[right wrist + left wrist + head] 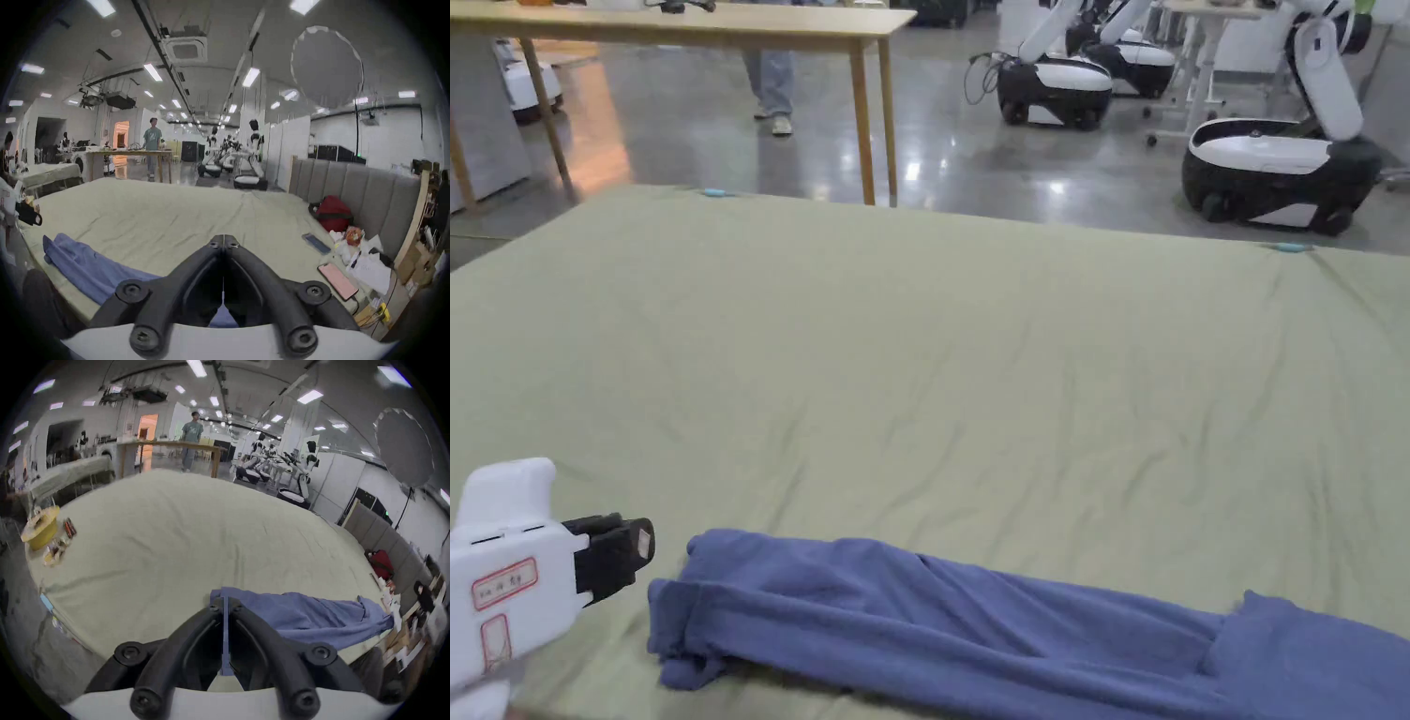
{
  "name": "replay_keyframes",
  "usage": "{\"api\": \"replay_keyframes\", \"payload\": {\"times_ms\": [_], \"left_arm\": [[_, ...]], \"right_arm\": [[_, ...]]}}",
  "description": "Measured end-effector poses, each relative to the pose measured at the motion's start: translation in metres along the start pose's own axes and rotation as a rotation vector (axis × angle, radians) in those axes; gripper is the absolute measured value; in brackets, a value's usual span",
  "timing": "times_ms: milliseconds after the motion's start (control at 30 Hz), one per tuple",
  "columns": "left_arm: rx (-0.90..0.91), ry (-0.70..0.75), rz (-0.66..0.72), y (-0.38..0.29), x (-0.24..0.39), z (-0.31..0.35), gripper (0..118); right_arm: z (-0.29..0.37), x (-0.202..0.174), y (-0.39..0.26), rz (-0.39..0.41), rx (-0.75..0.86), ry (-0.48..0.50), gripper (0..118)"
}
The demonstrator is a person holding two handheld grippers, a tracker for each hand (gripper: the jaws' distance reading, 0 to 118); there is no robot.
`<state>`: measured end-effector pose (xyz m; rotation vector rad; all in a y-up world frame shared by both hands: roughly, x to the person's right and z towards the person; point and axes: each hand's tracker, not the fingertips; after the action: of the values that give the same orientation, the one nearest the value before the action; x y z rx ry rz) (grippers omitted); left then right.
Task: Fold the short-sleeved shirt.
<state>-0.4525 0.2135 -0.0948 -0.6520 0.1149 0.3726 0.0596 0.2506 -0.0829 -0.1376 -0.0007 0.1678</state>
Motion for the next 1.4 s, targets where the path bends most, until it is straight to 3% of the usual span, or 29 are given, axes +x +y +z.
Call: {"api": "replay_keyframes", "payload": {"times_ms": [100, 300, 367, 567, 600, 633, 700, 733, 967, 1033, 1100, 1300, 1400], "left_arm": [[-0.076, -0.069, 0.088, 0.002, -0.029, -0.015, 1], [-0.299, -0.282, 0.271, 0.017, -0.073, -0.050, 2], [-0.370, -0.355, 0.283, 0.024, -0.078, -0.060, 2], [-0.431, -0.397, 0.283, 0.035, -0.083, -0.084, 4], [-0.459, -0.456, 0.311, 0.035, -0.083, -0.089, 9], [-0.484, -0.478, 0.331, 0.033, -0.082, -0.093, 26], [-0.535, -0.476, 0.335, 0.030, -0.078, -0.105, 104], [-0.533, -0.473, 0.320, 0.027, -0.077, -0.109, 107], [-0.611, -0.604, 0.388, 0.021, -0.064, -0.135, 100], [-0.639, -0.605, 0.372, 0.017, -0.061, -0.143, 73], [-0.649, -0.527, 0.335, 0.013, -0.057, -0.145, 27], [-0.607, -0.489, 0.340, 0.018, -0.062, -0.132, 8], [-0.549, -0.470, 0.400, 0.029, -0.067, -0.114, 7]], "right_arm": [[0.014, -0.016, 0.003, 0.048, 0.048, -0.022, 0], [0.026, -0.032, 0.005, 0.039, 0.037, 0.019, 0], [0.024, -0.035, 0.004, 0.040, 0.021, 0.020, 0], [0.019, -0.034, -0.001, 0.020, -0.023, 0.014, 1], [0.017, -0.034, -0.002, 0.017, -0.027, 0.011, 1], [0.015, -0.033, -0.003, 0.015, -0.036, 0.009, 1], [0.012, -0.032, -0.005, 0.001, -0.056, 0.015, 1], [0.011, -0.031, -0.005, -0.006, -0.057, 0.018, 1], [0.003, -0.028, -0.011, -0.029, -0.098, 0.025, 1], [0.004, -0.028, -0.011, -0.029, -0.095, 0.022, 1], [0.004, -0.027, -0.010, -0.031, -0.090, 0.020, 1], [0.005, -0.022, -0.005, -0.033, -0.083, 0.022, 1], [0.005, -0.020, -0.001, -0.029, -0.069, 0.030, 1]]}}
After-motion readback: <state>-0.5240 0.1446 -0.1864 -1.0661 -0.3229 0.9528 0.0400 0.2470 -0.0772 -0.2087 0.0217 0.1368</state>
